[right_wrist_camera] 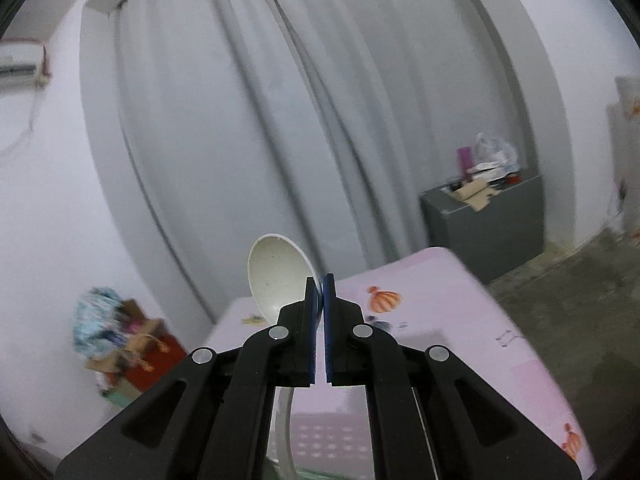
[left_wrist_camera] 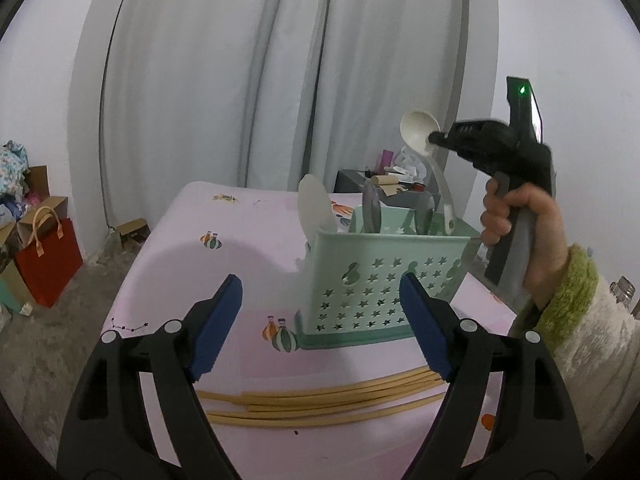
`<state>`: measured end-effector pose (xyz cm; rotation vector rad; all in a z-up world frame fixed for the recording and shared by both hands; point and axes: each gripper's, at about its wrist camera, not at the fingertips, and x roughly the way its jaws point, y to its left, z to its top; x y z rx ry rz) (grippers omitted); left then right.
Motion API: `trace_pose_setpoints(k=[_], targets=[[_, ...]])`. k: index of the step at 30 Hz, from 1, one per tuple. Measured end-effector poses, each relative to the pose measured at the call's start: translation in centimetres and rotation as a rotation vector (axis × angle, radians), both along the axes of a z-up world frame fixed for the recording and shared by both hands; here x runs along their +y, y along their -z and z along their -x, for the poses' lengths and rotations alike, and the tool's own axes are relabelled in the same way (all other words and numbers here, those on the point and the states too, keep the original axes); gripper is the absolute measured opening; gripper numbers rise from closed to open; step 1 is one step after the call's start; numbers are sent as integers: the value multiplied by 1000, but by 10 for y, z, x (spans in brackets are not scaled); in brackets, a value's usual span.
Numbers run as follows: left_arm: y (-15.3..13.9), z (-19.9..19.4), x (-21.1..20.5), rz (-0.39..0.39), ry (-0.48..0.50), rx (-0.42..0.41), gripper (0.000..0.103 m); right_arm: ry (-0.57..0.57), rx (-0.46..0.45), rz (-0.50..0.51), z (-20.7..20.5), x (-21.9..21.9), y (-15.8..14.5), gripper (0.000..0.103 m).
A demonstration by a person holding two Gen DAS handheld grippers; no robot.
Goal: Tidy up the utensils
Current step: 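Raise the white ladle with the right gripper toward the basket, then lower the white ladle into the green basket and open the right gripper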
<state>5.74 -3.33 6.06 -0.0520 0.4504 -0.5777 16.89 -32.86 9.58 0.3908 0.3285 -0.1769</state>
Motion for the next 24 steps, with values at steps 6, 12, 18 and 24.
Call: trace_pose_setpoints(k=[6, 12, 18, 24], targets=[[3, -6, 0, 6, 0, 17, 77, 78, -4, 139, 3, 18, 0, 3], [3, -6, -1, 4, -1, 15, 77, 77, 2, 203, 6, 28, -3, 3], [2, -5, 0, 6, -4, 14, 77, 82, 10, 220, 11, 28, -2, 3], [3, -5, 0, 8, -7, 13, 77, 83, 25, 256, 16, 31, 6, 4]])
